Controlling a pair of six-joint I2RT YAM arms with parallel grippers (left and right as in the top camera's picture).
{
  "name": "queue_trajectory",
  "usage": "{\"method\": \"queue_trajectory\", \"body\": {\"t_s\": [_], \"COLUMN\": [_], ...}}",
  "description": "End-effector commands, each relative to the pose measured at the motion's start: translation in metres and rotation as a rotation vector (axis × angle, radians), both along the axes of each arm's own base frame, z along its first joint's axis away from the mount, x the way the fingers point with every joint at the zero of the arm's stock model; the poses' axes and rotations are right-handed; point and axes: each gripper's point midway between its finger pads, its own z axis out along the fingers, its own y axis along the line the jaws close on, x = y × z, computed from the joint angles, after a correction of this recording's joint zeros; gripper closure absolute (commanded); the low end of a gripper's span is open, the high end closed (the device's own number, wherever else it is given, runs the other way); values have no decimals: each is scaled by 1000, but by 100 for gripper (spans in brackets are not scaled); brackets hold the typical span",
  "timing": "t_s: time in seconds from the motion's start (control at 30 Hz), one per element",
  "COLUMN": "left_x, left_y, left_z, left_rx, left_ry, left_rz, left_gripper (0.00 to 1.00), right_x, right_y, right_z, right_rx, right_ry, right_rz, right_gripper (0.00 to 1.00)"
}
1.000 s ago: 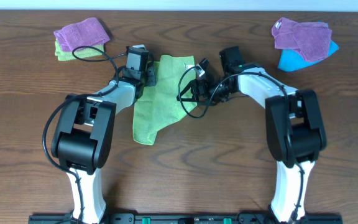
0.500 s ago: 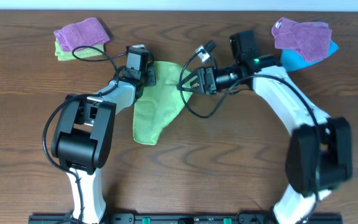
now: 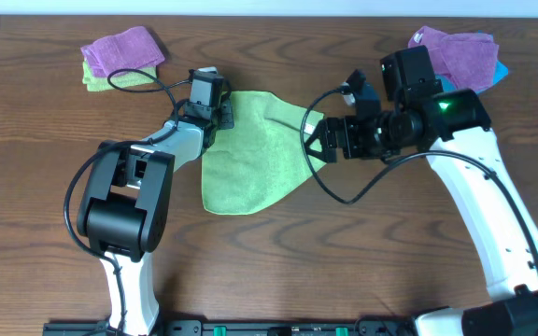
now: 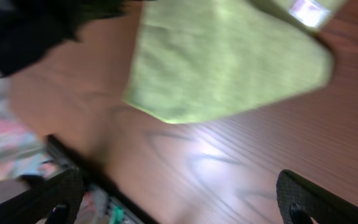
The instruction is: Fold the cloth
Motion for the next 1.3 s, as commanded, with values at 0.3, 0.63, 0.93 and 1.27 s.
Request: {"method": "queue_trajectory", "body": {"t_s": [0.3,0.63,0.93,1.27], "left_x": [-8,-14,-19,-22], "left_y": [9,10,3,-5], "left_z": [-17,-22,-24,-25], "left_rx": [20,29,28,31], "left_ry": [56,87,103,108], "left_rz": [47,45,27,8], "left_gripper": [94,94,94,94], "right_x": [60,111,131,140], "right_y": [-17,-1,18,9], "right_z": [-39,-138,-149,-180], "right_rx": [-175,-208,-203,-333], "right_ry": [-121,-95,-188,-209], "right_rz": [-19,42,77,95], "right_gripper": [75,98,98,99]}}
